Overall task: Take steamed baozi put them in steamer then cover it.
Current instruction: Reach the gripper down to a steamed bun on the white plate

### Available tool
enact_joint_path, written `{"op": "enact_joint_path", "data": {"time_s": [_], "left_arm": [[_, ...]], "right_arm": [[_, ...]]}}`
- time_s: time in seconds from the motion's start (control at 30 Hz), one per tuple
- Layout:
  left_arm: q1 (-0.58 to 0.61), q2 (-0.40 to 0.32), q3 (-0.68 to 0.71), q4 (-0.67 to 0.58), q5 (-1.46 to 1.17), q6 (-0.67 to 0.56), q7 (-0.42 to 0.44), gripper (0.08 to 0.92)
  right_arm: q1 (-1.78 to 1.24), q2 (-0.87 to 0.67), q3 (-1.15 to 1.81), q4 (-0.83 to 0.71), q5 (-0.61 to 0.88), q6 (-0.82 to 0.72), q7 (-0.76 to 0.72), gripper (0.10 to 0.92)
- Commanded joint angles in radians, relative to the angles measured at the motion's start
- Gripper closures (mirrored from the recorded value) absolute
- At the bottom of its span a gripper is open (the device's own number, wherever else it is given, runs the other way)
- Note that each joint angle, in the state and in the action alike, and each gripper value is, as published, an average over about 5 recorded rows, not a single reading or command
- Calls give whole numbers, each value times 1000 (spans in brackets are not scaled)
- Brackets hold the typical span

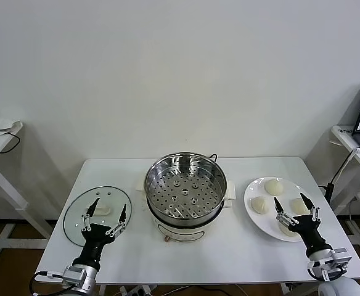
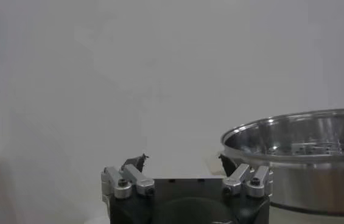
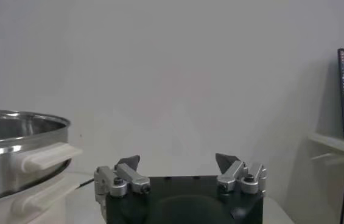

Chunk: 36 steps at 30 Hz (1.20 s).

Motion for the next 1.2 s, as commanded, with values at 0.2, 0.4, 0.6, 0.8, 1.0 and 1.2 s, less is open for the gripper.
{"op": "enact_joint_path", "data": {"time_s": [0.2, 0.4, 0.6, 0.8, 1.0, 1.2], "left_arm": [[-9, 10, -8, 16, 1, -6, 3, 177], [-17, 18, -9, 25, 0, -13, 4, 177], [-20, 21, -20, 30, -1, -16, 5, 177], [-19, 17, -20, 35, -2, -19, 4, 177], [-10, 6, -10, 22, -1, -18, 2, 177], [-5, 5, -18, 15, -1, -15, 1, 177]], "right_arm": [[85, -116, 9, -56, -104, -36, 14, 203], [192, -310, -59, -138, -321, -76, 27, 203], [374, -528, -209, -255, -482, -130, -44, 203], [652, -712, -545, -364, -480, -215, -322, 203], [1098, -745, -989, -523, -474, -255, -616, 203], [1448, -631, -1308, -698, -504, -250, -866, 203]]}}
